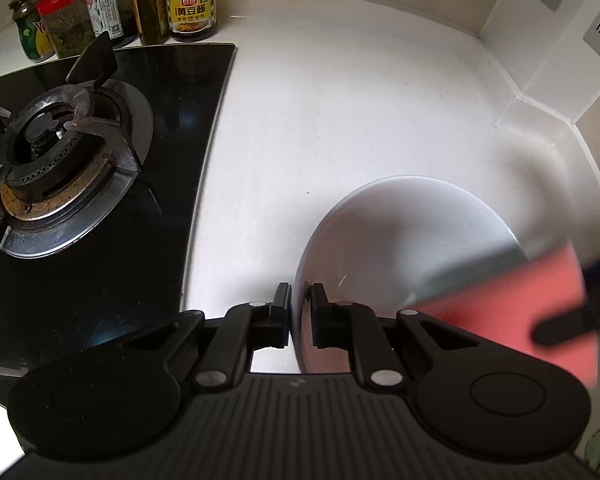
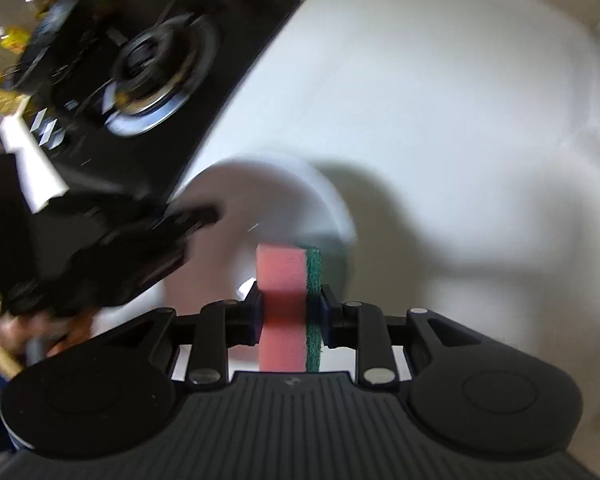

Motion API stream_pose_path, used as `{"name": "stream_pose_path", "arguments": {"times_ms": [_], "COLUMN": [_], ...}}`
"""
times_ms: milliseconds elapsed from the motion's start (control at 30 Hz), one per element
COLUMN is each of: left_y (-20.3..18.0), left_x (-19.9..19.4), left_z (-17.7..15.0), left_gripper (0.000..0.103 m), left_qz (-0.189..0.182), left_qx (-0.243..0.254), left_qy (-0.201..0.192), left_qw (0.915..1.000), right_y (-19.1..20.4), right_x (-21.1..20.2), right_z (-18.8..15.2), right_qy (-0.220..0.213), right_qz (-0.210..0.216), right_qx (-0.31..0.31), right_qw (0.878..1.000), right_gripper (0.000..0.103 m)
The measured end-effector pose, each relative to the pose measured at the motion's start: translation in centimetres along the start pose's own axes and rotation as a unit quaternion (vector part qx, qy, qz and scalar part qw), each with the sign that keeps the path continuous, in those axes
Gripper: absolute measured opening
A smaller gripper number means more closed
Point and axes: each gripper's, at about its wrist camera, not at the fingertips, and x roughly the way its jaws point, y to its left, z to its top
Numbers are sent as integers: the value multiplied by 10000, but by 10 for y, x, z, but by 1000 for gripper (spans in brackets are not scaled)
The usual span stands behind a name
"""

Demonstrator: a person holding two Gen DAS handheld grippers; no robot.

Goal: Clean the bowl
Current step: 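Hold the bowl with the left gripper while the right keeps scrubbing with the sponge, then tilt the white bowl with the left gripper while the right scrubs its inside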

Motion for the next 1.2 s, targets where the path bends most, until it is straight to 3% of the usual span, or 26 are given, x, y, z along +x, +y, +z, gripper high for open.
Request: {"name": "stream_pose_path", "arguments": {"times_ms": [67, 200, 267, 333, 433, 467, 500, 600, 633, 700, 800, 867, 933, 1100, 1200], "left_y": [2, 5, 5, 5, 5, 5, 5, 5, 5, 6, 10, 12, 13, 13, 13], "left_x": [1, 3, 3, 3, 3, 3, 3, 3, 3, 3, 4, 5, 7, 13, 12], "left_z": [1, 4, 4, 3, 2, 2, 2, 3, 3, 4, 4, 5, 5, 1, -2], "left_gripper": [11, 11, 11, 12, 12, 12, 12, 14, 14, 14, 13, 12, 12, 12, 12], "left_qz": [-69, -147, -127, -122, -111, -113, -128, -154, -154, -173, -272, -330, -337, -352, -341], "left_qx": [-9, 57, 97, 101, 60, 37, 11, -39, -53, -78, -119, -129, -107, -56, -61], "left_qy": [49, 119, 99, 83, 73, 78, 83, 98, 117, 148, 211, 252, 269, 350, 305], "left_qw": [10000, 9998, 9998, 9998, 9999, 9999, 9999, 9998, 9998, 9997, 9993, 9991, 9990, 9988, 9989], "right_y": [6, 19, 33, 49, 61, 62, 69, 71, 68, 61, 52, 64, 71, 86, 90], "right_x": [-4, -15, -7, 3, 5, 4, 7, 9, 7, 2, -12, -15, -3, 32, 39], "right_z": [-3, 2, 1, -3, -12, -11, -16, -16, -13, -8, -6, -8, -11, -15, -21], "right_qy": [-267, -1013, -979, -785, -389, -349, -6, 335, 397, 371, -39, -457, -426, -373, -260], "right_qz": [105, -558, -1019, -1605, -1831, -1831, -1753, -1364, -1051, -527, -470, -1321, -1785, -1850, -1825], "right_qx": [-212, -1456, -2310, -3126, -3242, -3247, -3170, -2814, -2479, -2034, -1949, -2792, -3278, -4098, -4182], "right_qw": [9994, 9826, 9626, 9329, 9273, 9273, 9321, 9493, 9623, 9770, 9797, 9500, 9267, 8925, 8895], "right_gripper": [23, 23, 23, 23, 23, 23, 23, 23, 23, 23, 23, 23, 23, 26, 27]}}
